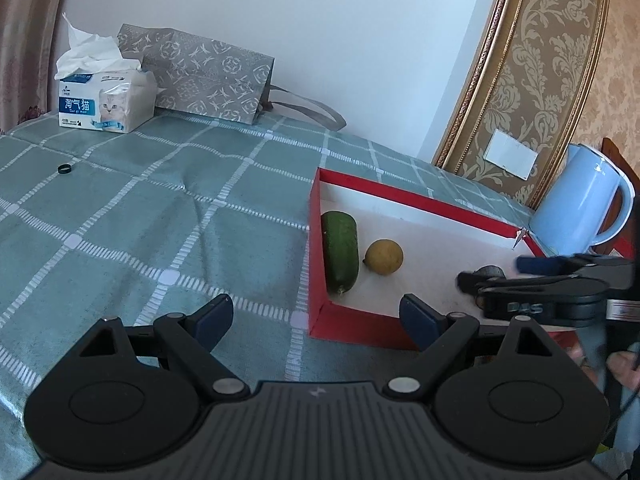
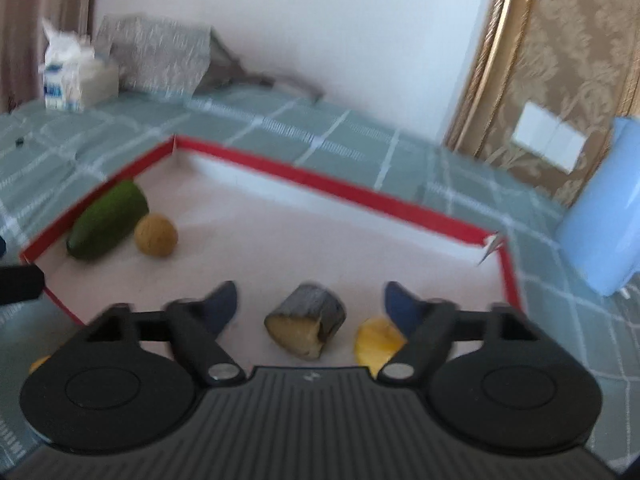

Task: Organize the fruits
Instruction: 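Carry the cut log piece into the tray and open the right gripper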

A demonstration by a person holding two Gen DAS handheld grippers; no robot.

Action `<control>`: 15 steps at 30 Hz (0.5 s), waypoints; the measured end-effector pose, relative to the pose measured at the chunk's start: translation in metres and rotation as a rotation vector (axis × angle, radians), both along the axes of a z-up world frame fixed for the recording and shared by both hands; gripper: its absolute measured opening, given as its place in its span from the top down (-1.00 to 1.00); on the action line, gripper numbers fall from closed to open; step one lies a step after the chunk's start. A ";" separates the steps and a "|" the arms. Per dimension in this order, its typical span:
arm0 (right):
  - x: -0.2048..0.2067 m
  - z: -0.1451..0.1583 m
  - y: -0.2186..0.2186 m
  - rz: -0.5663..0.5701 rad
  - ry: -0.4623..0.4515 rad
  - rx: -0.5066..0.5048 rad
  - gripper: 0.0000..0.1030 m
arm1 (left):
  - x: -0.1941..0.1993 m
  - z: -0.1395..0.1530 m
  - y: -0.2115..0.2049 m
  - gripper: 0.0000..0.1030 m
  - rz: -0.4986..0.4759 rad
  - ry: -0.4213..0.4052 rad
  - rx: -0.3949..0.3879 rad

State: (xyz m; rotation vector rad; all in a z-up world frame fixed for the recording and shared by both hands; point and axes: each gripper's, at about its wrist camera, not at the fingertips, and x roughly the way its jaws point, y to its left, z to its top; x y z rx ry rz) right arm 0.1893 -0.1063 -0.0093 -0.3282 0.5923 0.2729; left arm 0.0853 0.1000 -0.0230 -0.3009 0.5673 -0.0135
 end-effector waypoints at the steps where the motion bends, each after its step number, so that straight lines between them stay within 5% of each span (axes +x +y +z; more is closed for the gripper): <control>1: -0.008 0.006 -0.005 -0.006 -0.031 0.007 -0.59 | 0.000 0.000 0.000 -0.76 -0.003 -0.001 -0.001; 4: -0.038 0.023 -0.031 -0.075 -0.164 0.043 -0.60 | -0.002 0.001 -0.003 -0.76 -0.011 -0.012 0.013; 9: -0.089 0.029 -0.085 -0.235 -0.362 0.031 -0.95 | -0.008 0.003 -0.016 -0.76 -0.062 -0.047 0.072; 15: -0.098 0.009 -0.163 -0.413 -0.258 0.273 -0.98 | -0.014 0.001 -0.038 -0.76 -0.123 -0.068 0.175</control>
